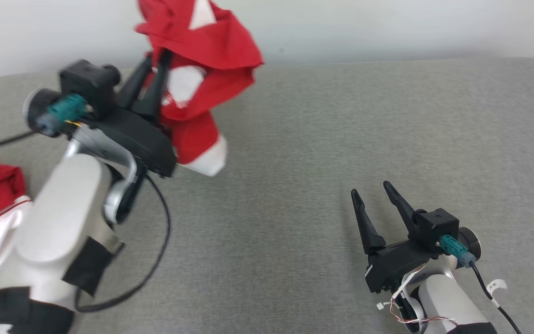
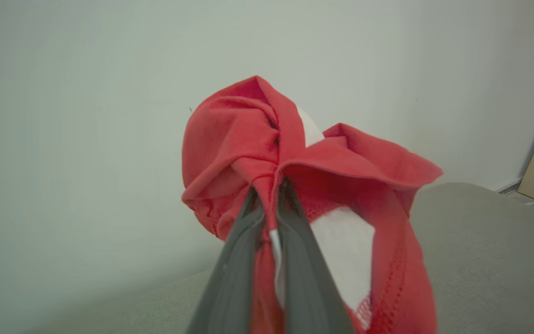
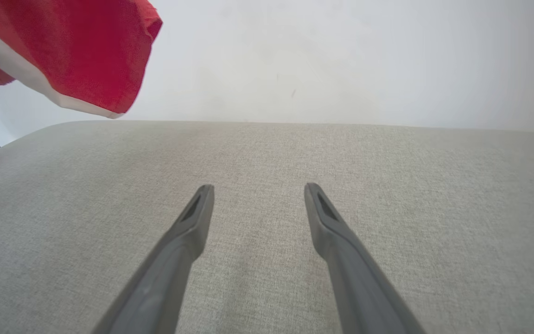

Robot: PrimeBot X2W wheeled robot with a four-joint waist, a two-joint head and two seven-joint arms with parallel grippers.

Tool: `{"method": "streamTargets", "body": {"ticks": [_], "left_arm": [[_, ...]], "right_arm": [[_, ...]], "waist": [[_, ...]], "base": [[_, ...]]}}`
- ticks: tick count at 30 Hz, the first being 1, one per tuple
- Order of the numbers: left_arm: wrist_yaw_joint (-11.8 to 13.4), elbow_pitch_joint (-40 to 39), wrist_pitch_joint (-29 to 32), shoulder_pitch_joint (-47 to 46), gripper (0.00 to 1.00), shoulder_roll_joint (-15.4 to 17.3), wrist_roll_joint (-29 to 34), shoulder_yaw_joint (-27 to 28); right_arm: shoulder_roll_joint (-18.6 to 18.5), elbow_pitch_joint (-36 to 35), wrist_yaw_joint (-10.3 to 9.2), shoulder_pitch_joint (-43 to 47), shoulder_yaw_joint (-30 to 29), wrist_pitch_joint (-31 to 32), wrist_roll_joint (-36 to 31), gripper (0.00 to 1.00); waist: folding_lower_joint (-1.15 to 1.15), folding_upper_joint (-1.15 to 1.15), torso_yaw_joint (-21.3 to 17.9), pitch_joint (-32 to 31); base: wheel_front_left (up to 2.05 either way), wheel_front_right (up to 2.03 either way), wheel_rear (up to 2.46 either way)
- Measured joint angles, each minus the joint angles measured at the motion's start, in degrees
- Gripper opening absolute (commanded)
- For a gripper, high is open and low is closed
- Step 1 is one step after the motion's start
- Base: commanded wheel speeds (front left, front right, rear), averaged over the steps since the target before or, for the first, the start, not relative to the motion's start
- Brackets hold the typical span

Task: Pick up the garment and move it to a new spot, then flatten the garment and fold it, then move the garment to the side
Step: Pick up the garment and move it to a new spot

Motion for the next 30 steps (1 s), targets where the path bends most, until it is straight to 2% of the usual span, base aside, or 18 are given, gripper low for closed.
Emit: {"method": "streamTargets", "body": {"ticks": [13,20,21,22,23,26,30], "left_arm": [[0.03,2.96,-7.01,4.16,0.00,-7.46,-1.12,-3.10],[0.13,9.01,-9.53,6.98,0.00,-8.36,-0.04,-4.01],[0.16,9.77,-9.76,7.49,0.21,-8.37,-0.03,-3.75],[0.22,10.78,-9.94,7.92,0.78,-8.35,0.12,-3.63],[0.30,11.60,-10.06,8.43,1.00,-8.32,0.27,-3.26],[0.83,12.71,-10.31,10.44,1.00,-7.98,0.75,-1.34],[1.45,9.94,-10.46,14.48,1.00,-7.45,2.88,2.52]], "right_arm": [[0.35,1.77,0.00,-0.23,-1.15,-0.94,0.01,1.00],[0.37,1.88,0.00,-0.23,-1.09,-1.03,0.25,1.00],[0.36,1.89,0.00,-0.23,-1.05,-1.03,0.26,1.00],[0.33,1.92,0.00,-0.23,-1.10,-1.10,0.32,1.00],[0.30,1.92,0.00,-0.24,-1.13,-1.14,0.47,1.00],[0.26,1.94,0.00,-0.23,-1.34,-1.19,0.58,1.00],[0.31,1.69,0.00,-0.15,-1.97,-1.20,0.21,1.00]], "waist": [[0.01,0.00,-7.71,0.13],[0.01,0.00,-11.00,0.42],[0.01,0.00,-11.28,0.52],[0.01,0.00,-11.49,0.64],[0.01,0.00,-11.64,0.77],[0.01,0.00,-11.71,0.78],[0.01,0.00,-11.22,0.12]], "base": [[0.00,0.00,0.00],[0.00,0.00,0.00],[0.00,0.00,0.00],[0.00,0.00,0.00],[0.00,0.00,0.00],[0.00,0.00,0.00],[0.00,0.00,0.00]]}}
